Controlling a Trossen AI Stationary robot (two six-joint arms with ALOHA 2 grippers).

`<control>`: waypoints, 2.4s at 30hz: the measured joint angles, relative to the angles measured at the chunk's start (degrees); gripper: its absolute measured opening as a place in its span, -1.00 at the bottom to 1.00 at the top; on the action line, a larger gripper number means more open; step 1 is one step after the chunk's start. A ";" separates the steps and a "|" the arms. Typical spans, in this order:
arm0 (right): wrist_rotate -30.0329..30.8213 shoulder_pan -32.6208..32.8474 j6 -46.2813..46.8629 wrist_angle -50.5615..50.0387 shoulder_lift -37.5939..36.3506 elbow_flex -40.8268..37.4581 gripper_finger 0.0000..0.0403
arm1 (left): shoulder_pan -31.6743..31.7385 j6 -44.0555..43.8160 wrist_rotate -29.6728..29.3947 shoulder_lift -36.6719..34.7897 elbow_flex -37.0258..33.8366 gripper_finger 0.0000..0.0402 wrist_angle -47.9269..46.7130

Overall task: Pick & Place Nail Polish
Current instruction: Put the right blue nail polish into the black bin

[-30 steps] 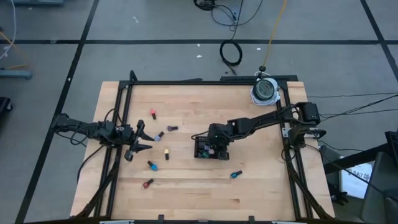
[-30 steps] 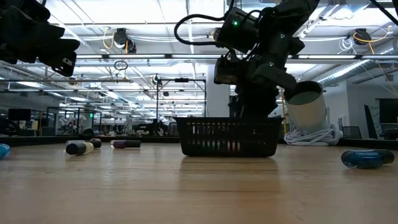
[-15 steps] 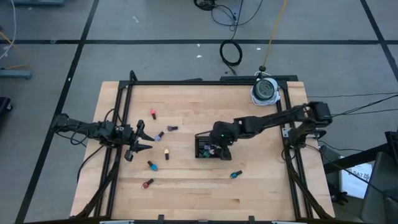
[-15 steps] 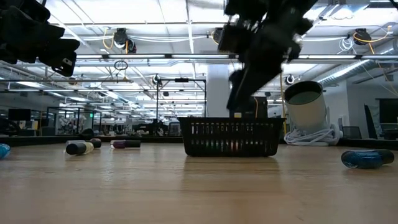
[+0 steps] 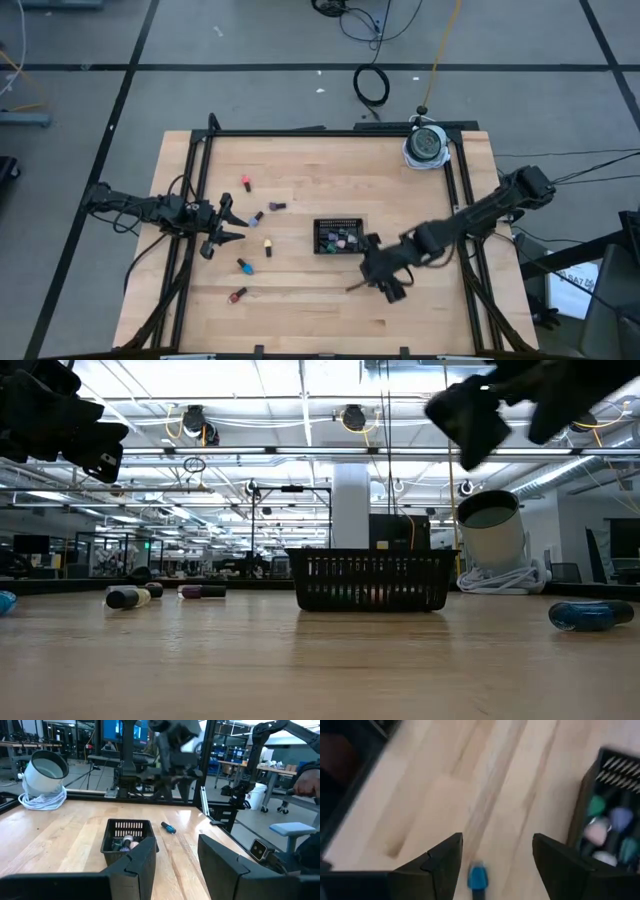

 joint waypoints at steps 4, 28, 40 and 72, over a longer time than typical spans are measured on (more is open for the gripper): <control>6.81 4.71 5.22 -4.00 0.10 -0.08 0.12 | 0.00 0.00 0.00 0.00 0.00 -0.28 0.02; 10.18 8.41 13.77 15.52 0.11 -22.48 0.12 | 0.00 0.00 -0.01 0.00 0.00 -0.28 0.00; 10.39 8.38 14.25 20.27 2.64 -23.80 0.08 | 0.00 0.00 -0.01 0.00 0.00 -0.28 0.00; 18.75 6.59 15.64 17.21 -6.19 -23.93 -0.76 | 0.00 0.00 -0.01 -0.02 -0.02 -0.28 -0.02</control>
